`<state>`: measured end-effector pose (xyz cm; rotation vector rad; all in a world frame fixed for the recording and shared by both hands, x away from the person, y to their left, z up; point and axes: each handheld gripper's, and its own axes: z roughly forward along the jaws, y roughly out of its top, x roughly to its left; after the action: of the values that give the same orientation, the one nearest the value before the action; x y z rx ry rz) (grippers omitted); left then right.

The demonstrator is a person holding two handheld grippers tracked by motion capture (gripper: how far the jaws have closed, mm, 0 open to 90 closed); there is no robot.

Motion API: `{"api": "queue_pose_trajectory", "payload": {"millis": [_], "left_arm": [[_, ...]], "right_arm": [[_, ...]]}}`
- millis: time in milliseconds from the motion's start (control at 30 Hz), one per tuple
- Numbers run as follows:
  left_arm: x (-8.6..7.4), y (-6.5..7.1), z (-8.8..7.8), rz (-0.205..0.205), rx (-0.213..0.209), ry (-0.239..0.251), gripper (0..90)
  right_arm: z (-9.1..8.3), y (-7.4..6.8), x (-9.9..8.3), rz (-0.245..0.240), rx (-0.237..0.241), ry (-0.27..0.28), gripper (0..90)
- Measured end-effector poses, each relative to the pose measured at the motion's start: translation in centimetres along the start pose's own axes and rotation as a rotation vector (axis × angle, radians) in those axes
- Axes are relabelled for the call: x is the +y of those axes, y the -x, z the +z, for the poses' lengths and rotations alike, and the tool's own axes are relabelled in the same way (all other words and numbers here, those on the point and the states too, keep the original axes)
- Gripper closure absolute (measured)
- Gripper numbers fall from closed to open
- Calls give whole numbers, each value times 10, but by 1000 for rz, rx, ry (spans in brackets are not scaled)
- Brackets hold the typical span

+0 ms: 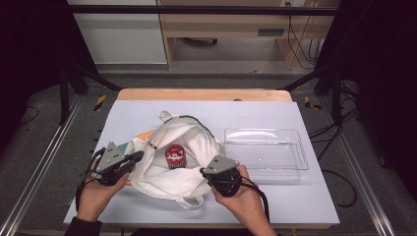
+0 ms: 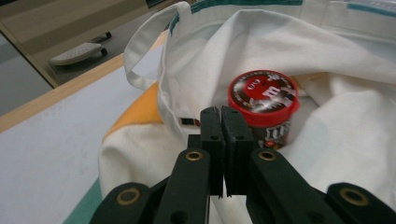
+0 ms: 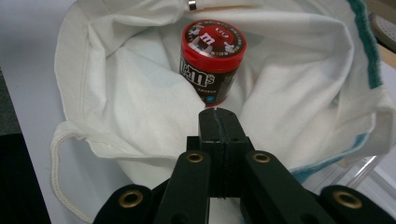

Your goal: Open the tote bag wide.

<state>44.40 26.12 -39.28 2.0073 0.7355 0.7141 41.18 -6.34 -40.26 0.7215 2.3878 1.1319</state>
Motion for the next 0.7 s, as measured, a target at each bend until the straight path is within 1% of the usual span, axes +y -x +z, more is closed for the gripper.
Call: {"api": "queue_pose_trajectory", "payload": {"millis": [67,100,133,167,233,333,400,433,533,567,667,700], "left_arm": [[4,-5,11,-5,-8,-6,883],[4,-8,17,-8,-2,-12,885],[3,-10,22,-20,-3,-28,888],[3,-12,27,-21,7,-38,891],[2,-17,34,-43,19,-39,897],[0,-24,43,-68,28,-64,899],[-3,-28,50,-85,32,-79,899],[-5,-29,53,-95,26,-85,899],[-8,-30,62,-89,31,-113,899],[-9,-30,64,-90,36,-115,899],[-14,-30,69,-100,36,-129,900],[-15,-30,70,-95,40,-137,900]], "right_arm": [[4,-2,-4,5,-1,5,900],[5,-2,-5,9,-2,10,900],[7,-3,-7,13,-2,19,900],[8,-4,-8,17,-1,24,900],[11,-6,-10,24,-5,34,900],[17,-10,-12,37,-10,46,900],[22,-11,-13,51,-9,53,900],[24,-13,-14,60,-8,52,900],[30,-17,-16,53,-14,43,900],[32,-18,-17,53,-17,43,900],[38,-21,-20,52,-25,31,900],[41,-22,-21,57,-26,25,900]]}}
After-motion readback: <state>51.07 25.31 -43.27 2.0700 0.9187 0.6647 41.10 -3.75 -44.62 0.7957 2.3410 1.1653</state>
